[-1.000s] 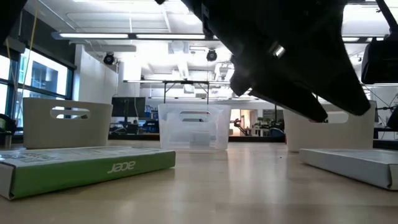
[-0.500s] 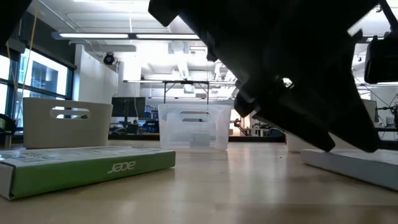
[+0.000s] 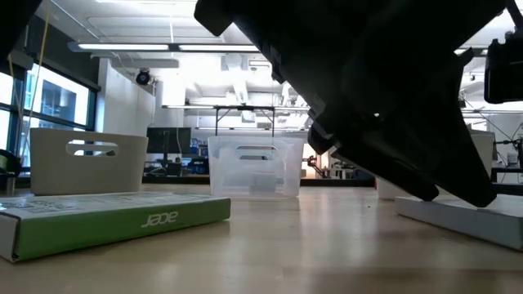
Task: Pick and place items into bin
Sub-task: Put the right card reader box into the white bin
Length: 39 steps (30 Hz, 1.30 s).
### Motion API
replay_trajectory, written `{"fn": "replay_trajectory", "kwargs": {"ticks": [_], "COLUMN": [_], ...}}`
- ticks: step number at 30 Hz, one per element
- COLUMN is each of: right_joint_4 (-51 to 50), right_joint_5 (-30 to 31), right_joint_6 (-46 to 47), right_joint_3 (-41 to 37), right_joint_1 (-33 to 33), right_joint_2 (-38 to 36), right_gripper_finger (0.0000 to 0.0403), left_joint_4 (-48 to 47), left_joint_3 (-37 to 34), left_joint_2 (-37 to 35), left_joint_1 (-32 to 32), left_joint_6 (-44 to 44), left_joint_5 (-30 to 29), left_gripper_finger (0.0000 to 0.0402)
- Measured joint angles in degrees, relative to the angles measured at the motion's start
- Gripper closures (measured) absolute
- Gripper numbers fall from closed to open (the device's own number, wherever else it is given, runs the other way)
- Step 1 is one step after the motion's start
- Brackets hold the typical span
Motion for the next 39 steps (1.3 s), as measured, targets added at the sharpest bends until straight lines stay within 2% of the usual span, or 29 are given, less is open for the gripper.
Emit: {"fn": "replay_trajectory", "kwargs": {"ticks": [7, 13, 20, 24, 33, 36, 39], "right_joint_4": [2.5, 14.0, 17.58, 17.24, 17.91, 18.31, 18.56], "right_joint_5": [-2.11, -5.72, -4.33, -3.02, -0.06, 0.47, 1.26], "right_joint_6": [2.66, 4.14, 3.63, 2.61, -0.87, -2.48, -4.36], "right_joint_3": [0.0, 0.1, 0.08, -0.13, -0.11, -0.11, -0.11], "right_joint_1": [-1.28, -2.7, -2.7, -2.74, -2.4, -1.85, -1.69], "right_joint_2": [2.93, 10.63, 11.69, 10.56, 10.14, 10.12, 10.12], "right_gripper_finger": [0.0225, 0.0211, 0.0196, 0.022, 0.0322, 0.0328, 0.0317], "left_joint_4": [-1.19, -2.44, -3.77, -3.85, -1.07, -0.83, -0.69], "left_joint_3": [0.04, 0.07, 0.06, 0.02, -0.15, -0.15, -0.15], "left_joint_2": [0.0, 0.0, 0.0, 0.0, 0.09, 0.15, 0.16], "left_joint_1": [-0.48, -0.76, -1.57, -1.84, -1.88, -1.99, -1.97], "left_joint_6": [0.87, 1.18, 1.33, 1.53, 5.89, 6.4, 6.3], "left_joint_5": [-2.14, -2.4, -4.54, -4.98, -4.43, -4.28, -4.13], "left_gripper_finger": [0.017, 0.017, 0.017, 0.017, 0.017, 0.0169, 0.0169]}}
